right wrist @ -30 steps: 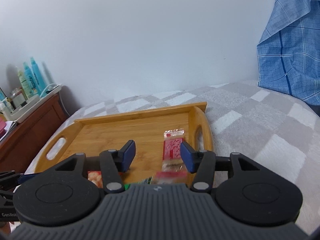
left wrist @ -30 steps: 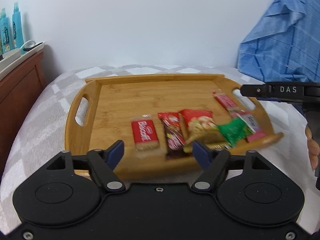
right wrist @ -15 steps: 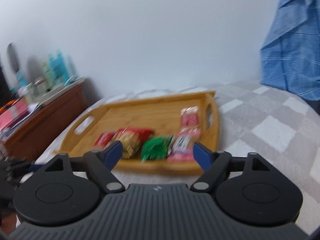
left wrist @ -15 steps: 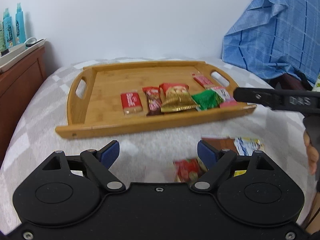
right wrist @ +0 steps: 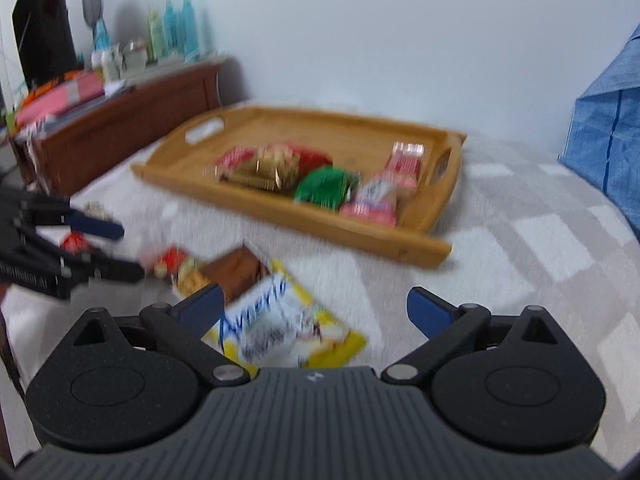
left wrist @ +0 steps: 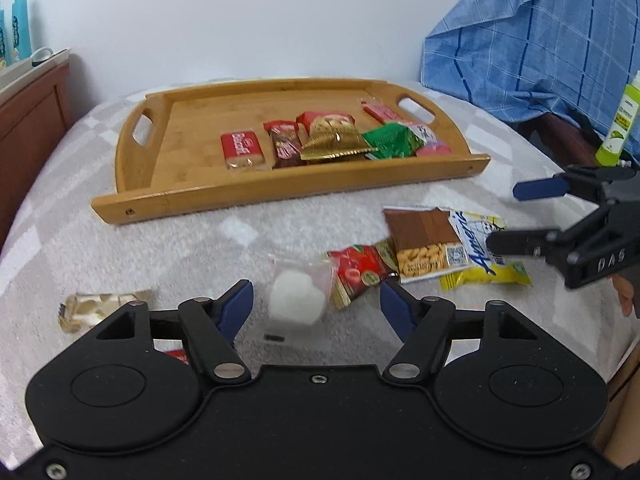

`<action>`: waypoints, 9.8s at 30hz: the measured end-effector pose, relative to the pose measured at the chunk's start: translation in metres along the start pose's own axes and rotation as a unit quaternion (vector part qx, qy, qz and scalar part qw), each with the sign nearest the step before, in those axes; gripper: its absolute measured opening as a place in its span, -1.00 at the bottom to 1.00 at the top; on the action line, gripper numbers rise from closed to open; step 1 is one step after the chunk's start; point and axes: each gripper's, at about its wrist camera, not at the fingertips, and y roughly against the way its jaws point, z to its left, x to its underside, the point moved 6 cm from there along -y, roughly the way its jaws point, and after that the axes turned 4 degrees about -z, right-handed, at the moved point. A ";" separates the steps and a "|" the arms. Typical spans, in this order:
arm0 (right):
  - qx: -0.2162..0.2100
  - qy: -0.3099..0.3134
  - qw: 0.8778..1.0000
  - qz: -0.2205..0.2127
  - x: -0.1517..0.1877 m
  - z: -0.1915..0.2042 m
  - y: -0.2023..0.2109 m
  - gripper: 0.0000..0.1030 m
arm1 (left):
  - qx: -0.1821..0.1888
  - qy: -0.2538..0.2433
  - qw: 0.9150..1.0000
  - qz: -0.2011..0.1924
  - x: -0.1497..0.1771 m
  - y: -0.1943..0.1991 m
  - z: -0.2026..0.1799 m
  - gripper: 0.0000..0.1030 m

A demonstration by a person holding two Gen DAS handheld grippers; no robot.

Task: Organize snacks
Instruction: 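Move both open tools back over the remaining snacks, then grasp the white marshmallow packet with the left tool while the right tool grasps the yellow America bag, then carry both packets onto the wooden tray and open both tools, then move both open tools back over the remaining snacks, then grasp the long red bar with the left tool while the right tool reaches the brown almond chocolate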

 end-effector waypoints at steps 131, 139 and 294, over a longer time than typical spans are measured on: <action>0.075 -0.192 0.972 -0.111 -0.120 -0.035 -0.109 0.53 | -0.107 0.034 0.993 -0.047 -0.099 -0.066 0.065 0.12; 0.083 -0.179 0.971 -0.134 -0.110 -0.024 -0.068 0.62 | -0.091 0.034 0.994 -0.056 -0.091 -0.040 0.046 0.30; 0.089 -0.182 0.975 -0.096 -0.007 0.098 -0.058 0.44 | -0.110 0.073 0.990 -0.051 0.025 0.007 0.040 -0.45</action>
